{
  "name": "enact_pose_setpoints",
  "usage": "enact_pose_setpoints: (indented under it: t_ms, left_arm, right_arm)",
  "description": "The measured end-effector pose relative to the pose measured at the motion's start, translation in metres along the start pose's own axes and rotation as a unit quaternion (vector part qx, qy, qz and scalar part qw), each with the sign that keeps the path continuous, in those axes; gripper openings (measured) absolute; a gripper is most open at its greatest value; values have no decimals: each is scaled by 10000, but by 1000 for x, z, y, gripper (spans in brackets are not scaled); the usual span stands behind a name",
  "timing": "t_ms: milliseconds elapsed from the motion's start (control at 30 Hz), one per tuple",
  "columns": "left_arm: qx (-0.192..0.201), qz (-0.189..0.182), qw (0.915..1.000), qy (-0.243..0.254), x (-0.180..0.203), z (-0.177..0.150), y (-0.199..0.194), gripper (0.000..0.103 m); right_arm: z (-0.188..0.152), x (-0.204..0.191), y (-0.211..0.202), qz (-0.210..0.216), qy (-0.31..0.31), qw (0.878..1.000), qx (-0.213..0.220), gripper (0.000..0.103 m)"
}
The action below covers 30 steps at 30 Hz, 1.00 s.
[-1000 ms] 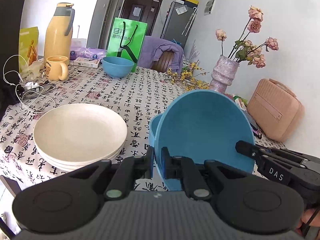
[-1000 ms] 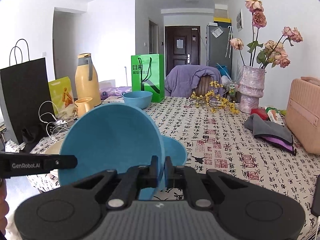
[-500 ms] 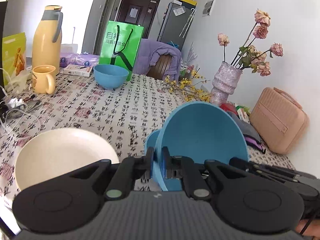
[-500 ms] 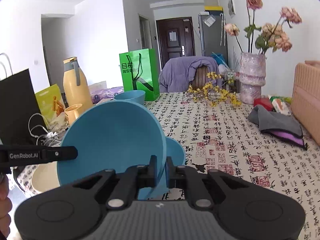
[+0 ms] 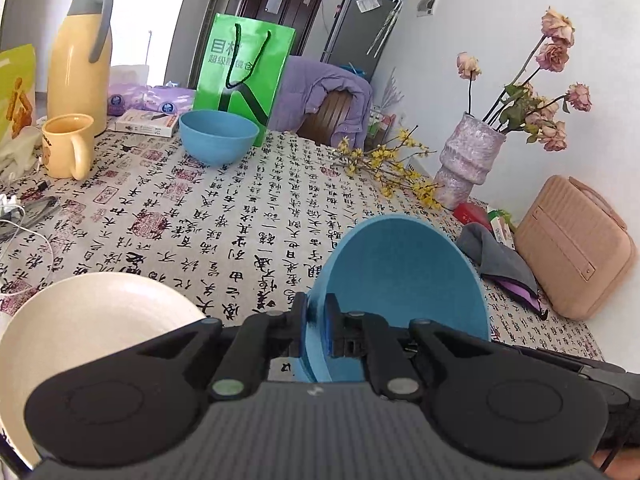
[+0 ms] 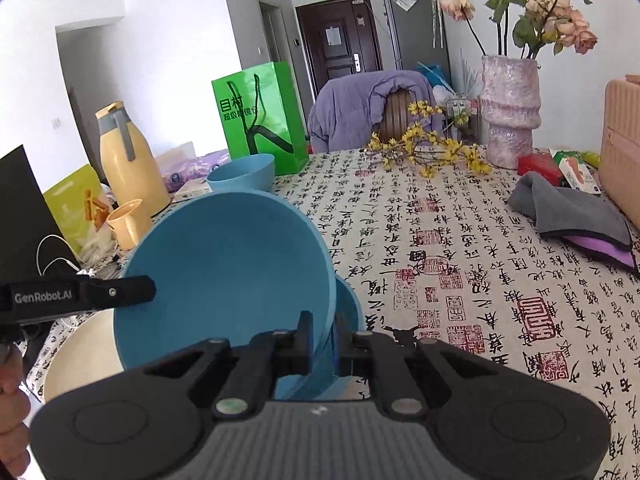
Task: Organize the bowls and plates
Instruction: 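Carry the second blue bowl and lower it into the first blue bowl, then open both tools and release the nested blue bowl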
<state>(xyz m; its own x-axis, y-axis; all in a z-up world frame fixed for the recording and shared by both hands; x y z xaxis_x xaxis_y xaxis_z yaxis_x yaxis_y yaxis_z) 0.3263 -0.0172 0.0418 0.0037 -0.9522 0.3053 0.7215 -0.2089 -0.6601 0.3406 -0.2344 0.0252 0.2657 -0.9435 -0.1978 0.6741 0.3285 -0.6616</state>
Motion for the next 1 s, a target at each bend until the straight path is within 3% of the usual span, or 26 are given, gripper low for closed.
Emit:
enact_pose_setpoints:
  t_ms: [233,467,700,867,967,1000]
  left_arm:
    - [-337,-6,9994,-84,-6,1,30,9]
    - [-445,-22,9989,113,-7,-4,43,9]
    - [-314,-124,9994,100,-9,0,30,10]
    - [-79,-1,9997,231,-9,-1,11,13]
    - [150,88,9991,397,-8,-10,-9,27]
    - [249,122,9986,449,-8,-15,-16,43]
  right_arm:
    - [4,3,23,-131,-43,9995,-269,14]
    - [6,2,26,-230,-166,9994,-199,16]
    - [7,9,21,-209,-65,9996,-183,17]
    - [5,13,6,-273,-53,9996,3,17]
    - [2,10,-13,-291,-180,9991,243,18]
    - [0,7,-18,-277,-247,9989,280,18]
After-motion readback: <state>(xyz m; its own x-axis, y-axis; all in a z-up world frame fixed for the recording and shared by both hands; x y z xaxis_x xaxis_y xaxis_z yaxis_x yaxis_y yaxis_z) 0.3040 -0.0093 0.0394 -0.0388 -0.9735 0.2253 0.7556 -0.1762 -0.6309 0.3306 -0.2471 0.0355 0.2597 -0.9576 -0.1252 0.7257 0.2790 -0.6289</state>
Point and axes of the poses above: each gripper's, at about its wrist camera, not at the fingertips, and y roughly the way its jaws point, x to its right, z to its top, the point moved 3 cm from there along y, roughly the way its jaws point, and after that the axes turned 7 degrees about -x, right-handed, at the moved point
